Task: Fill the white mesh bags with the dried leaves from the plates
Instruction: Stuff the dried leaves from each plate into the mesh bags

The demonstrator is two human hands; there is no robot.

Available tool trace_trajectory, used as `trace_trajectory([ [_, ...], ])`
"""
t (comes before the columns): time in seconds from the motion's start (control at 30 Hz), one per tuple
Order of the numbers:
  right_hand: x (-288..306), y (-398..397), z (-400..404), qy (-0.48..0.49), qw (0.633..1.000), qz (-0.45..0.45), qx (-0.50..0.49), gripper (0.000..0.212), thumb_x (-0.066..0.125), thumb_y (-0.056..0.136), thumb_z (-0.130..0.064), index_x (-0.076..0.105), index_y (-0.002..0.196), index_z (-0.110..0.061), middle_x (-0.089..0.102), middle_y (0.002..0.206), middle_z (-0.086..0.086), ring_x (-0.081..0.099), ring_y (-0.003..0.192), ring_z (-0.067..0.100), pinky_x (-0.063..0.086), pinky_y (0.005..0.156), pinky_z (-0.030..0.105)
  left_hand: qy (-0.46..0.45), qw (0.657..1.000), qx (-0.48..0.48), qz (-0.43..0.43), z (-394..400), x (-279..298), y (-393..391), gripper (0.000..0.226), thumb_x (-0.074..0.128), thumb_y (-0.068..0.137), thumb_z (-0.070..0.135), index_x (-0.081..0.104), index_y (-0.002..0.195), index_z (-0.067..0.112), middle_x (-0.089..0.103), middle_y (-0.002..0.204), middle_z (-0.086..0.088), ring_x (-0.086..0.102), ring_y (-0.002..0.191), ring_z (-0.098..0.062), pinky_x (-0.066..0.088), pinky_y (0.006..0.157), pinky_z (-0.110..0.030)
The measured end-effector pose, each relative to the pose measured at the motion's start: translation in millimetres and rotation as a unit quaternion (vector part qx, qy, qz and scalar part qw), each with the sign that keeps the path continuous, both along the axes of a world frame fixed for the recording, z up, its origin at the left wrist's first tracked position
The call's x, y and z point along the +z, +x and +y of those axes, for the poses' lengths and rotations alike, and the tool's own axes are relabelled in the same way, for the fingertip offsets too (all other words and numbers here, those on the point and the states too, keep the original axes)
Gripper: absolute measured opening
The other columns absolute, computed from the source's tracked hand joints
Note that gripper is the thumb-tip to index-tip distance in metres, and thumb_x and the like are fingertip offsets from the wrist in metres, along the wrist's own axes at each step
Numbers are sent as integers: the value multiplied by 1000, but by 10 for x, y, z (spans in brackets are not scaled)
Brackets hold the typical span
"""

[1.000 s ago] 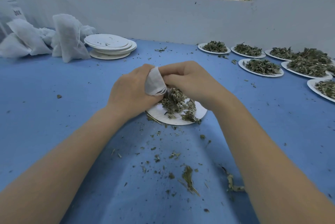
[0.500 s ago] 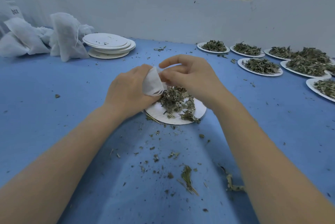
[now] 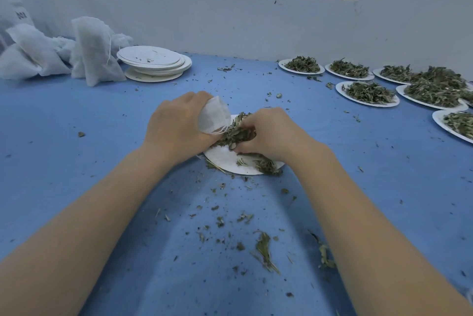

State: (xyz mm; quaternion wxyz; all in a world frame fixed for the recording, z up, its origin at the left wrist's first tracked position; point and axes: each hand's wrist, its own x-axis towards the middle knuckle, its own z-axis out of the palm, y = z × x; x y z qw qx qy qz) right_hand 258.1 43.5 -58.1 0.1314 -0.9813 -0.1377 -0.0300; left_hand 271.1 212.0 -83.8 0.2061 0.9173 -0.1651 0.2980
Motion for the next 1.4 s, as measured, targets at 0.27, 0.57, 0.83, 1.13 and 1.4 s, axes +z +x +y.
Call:
trace_trajectory([
  [0.27, 108, 0, -176, 68, 997, -37, 3, 19, 66, 87, -21, 72, 104, -17, 63, 82, -3, 57, 79, 13, 45, 69, 14, 3, 1000, 13, 11, 44, -7, 38, 51, 67, 68, 41, 56, 111, 15, 62, 103, -8, 56, 91, -34, 35, 74, -32],
  [0.57, 190, -12, -111, 204, 975, -83, 12, 14, 71, 81, -20, 73, 94, -27, 54, 67, -22, 50, 64, -4, 36, 57, 0, 49, 998, -25, -2, -26, 5, -14, 53, 72, 68, 39, 58, 111, 11, 63, 98, -8, 57, 85, -33, 30, 69, -29],
  [0.83, 132, -36, 25, 188, 979, -80, 23, 21, 67, 81, -11, 74, 96, -25, 58, 68, -10, 49, 58, 0, 39, 58, 6, 7, 998, -64, -8, -115, 4, -53, 50, 75, 69, 38, 60, 106, 9, 64, 93, -8, 58, 80, -32, 37, 69, -31],
  [1.13, 128, -62, -126, 364, 924, 109, 41, 17, 74, 77, -14, 75, 93, -21, 73, 86, 5, 67, 81, 22, 54, 81, 36, 18, 997, -61, 33, -80, 36, -29, 51, 66, 68, 44, 56, 113, 22, 63, 103, 3, 58, 91, -24, 37, 71, -28],
  [1.4, 140, -51, -141, 580, 785, 209, 68, 13, 57, 91, -5, 70, 93, -4, 73, 95, 7, 70, 90, 15, 54, 82, 19, 11, 999, -45, 14, -58, 42, -14, 52, 67, 69, 44, 56, 113, 19, 63, 103, -2, 58, 90, -27, 37, 70, -29],
])
